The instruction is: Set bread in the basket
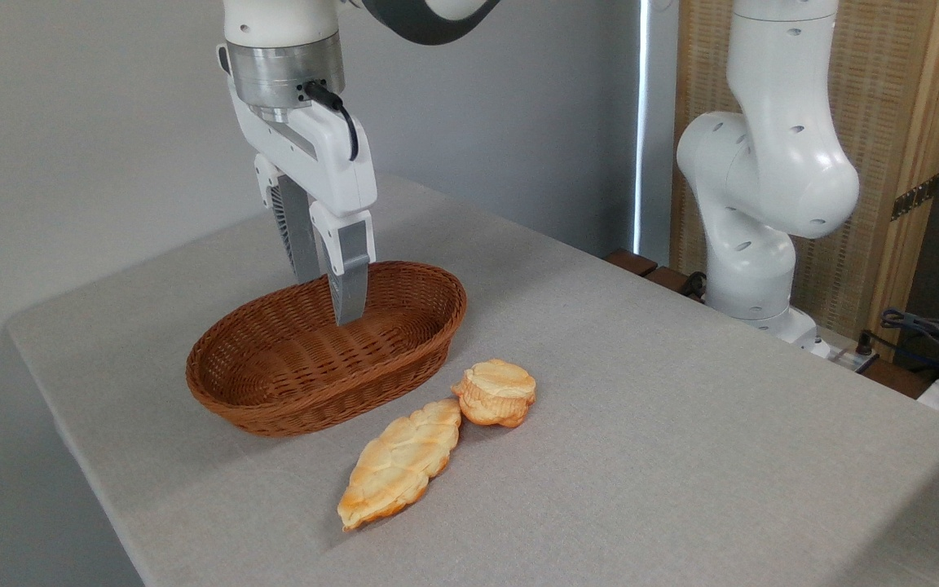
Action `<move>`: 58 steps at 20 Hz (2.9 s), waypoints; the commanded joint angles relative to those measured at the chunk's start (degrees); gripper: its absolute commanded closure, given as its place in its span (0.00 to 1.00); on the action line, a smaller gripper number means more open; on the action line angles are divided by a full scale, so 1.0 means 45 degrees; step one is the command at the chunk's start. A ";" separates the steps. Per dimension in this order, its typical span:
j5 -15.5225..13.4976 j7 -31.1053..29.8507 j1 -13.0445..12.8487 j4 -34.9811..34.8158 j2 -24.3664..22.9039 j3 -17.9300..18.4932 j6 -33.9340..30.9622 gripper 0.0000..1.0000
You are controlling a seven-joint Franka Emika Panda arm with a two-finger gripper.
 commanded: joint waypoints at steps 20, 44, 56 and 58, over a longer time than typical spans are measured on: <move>-0.0117 -0.0199 -0.0070 0.0145 -0.0126 -0.0043 -0.0157 0.00; -0.0410 0.0016 -0.0031 0.0164 -0.0145 0.0113 -0.0293 0.00; -0.0274 -0.0883 -0.0011 -0.0127 -0.0145 0.0133 -0.0919 0.00; -0.0138 -0.0670 -0.0011 -0.0886 -0.0300 0.0269 -0.0512 0.00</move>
